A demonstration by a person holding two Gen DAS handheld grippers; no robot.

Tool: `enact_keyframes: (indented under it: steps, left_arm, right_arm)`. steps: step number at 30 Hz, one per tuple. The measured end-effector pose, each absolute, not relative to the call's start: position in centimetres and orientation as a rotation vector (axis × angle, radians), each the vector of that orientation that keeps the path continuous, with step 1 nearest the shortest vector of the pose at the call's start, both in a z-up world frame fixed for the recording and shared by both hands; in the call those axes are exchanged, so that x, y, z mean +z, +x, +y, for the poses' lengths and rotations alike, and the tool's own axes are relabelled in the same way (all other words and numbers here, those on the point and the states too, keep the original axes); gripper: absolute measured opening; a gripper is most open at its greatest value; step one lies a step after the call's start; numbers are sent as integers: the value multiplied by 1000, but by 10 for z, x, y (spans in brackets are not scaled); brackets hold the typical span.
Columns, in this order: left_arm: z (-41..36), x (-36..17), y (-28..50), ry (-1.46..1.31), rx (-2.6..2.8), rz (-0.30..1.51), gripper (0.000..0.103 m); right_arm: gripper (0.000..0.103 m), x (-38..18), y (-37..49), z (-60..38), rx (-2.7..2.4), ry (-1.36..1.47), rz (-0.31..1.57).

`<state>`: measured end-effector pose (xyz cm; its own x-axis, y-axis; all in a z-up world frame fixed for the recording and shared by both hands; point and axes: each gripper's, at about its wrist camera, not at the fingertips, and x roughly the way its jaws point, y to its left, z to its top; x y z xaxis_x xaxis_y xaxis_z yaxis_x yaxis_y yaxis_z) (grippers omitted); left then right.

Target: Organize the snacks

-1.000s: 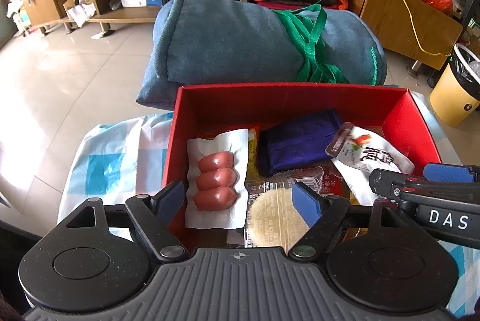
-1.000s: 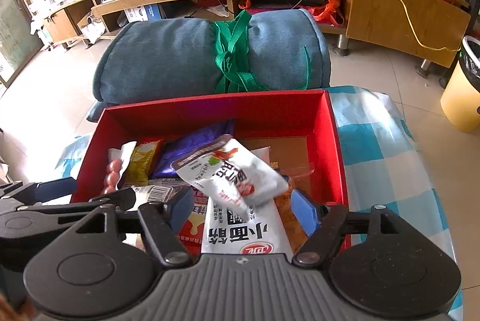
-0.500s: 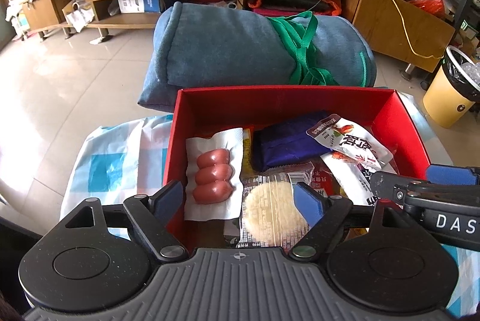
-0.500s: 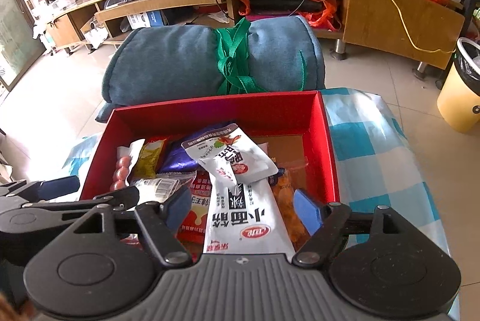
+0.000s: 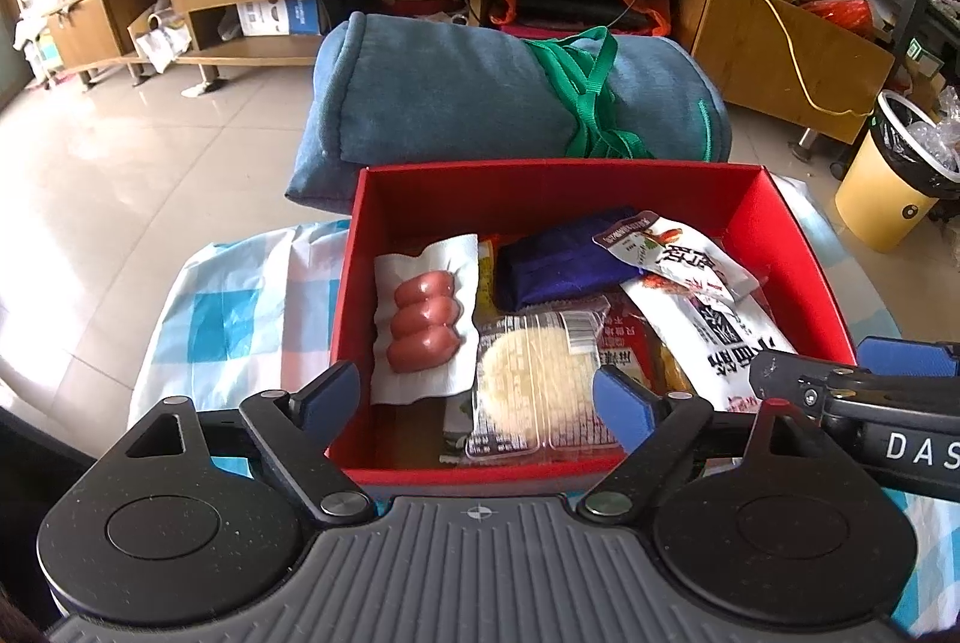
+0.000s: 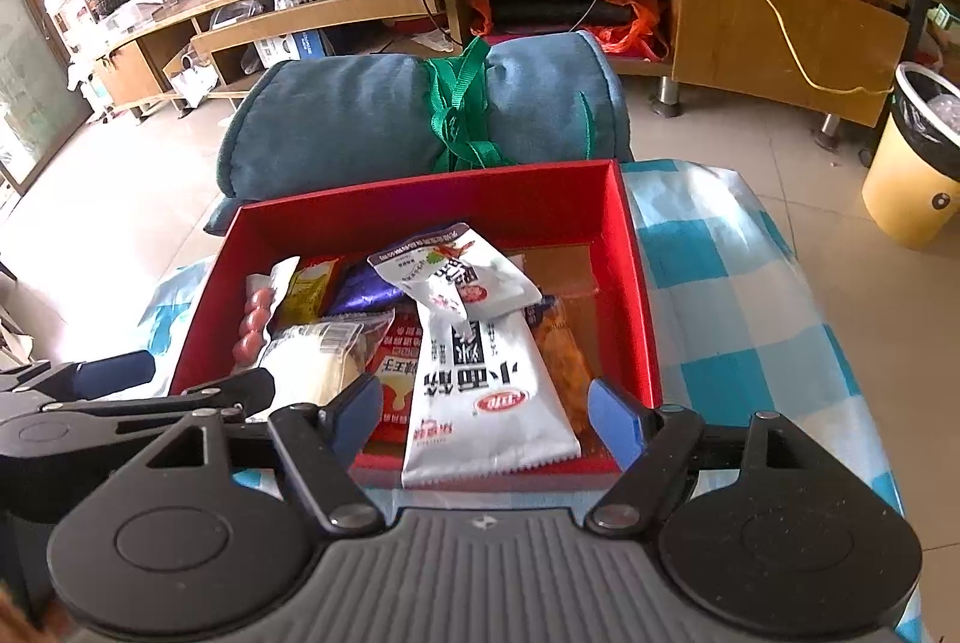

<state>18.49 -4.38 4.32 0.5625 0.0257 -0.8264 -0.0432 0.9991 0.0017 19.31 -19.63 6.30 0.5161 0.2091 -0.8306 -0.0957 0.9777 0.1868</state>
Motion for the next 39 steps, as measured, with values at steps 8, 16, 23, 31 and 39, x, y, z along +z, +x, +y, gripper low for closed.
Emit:
enact_keyframes:
  steps: [8,16,23,31,39]
  left_arm:
    - [-45,45,168,-15,31,966,89]
    - [-43,48,154,-32,19,959,89]
    - [-45,48,139,-27,9,957,89]
    - [-46,47,119,-26,-9,959,89]
    - [-44,46,95,-29,-26,959,90]
  right_arm:
    - [71,64,170,-201,174,131,1009]
    - [72,72,149,-202,176,140,985]
    - [73,70,137,-207,150,138,985]
    - [76,68,117,-205,142,139,987]
    - [77,67,93,-204,136,143,991]
